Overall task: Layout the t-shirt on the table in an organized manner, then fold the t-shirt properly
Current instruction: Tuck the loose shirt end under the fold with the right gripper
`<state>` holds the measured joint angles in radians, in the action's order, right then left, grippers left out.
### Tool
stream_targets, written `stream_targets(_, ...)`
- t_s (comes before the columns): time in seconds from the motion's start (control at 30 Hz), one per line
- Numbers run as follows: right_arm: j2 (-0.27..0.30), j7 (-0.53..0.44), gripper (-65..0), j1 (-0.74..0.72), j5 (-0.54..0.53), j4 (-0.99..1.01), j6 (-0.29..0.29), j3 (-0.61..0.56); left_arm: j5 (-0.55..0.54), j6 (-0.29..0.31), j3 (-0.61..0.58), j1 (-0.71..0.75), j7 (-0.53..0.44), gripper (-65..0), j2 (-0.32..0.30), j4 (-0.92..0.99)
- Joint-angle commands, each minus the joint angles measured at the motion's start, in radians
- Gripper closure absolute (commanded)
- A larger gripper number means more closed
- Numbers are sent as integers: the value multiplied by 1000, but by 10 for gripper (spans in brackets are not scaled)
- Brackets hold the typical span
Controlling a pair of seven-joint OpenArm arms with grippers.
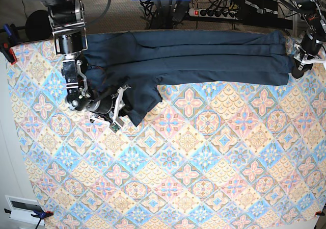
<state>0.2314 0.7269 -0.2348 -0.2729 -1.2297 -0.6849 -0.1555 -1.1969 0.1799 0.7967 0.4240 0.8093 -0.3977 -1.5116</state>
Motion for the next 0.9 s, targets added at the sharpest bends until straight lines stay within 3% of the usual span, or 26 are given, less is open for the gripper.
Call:
stream_targets(0.0,1,30,-103,-5,5,-5,-13,-3,-13,8,7,0,-12,-194,-19,-17)
stream_targets(0.13,1,35,0,-5,4,-49,-13,-2,-13,8,7,0,-12,-194,-19,-17)
stream_targets(0.27,3,41,0,48,1,-223,-13,12,-13,8,7,0,-14,-194,-19,-16)
stream_targets(0.4,4,170,0,140,-45,-462,-13,101,-13,8,7,0,-14,-194,-19,-14)
stream_targets(0.53,4,225,0,226,-95,-657,-13,129,-11,8,7,-1,-14,-194,-19,-14)
stream_targets(0.73,6,228,0,453,-145,-773,-13,228,-10,8,5,-24,-14,-194,-19,-13)
stream_targets(0.87,23,228,0,516,-237,-780,-13,304,-10,8,3,-27,-11,-194,-19,-13)
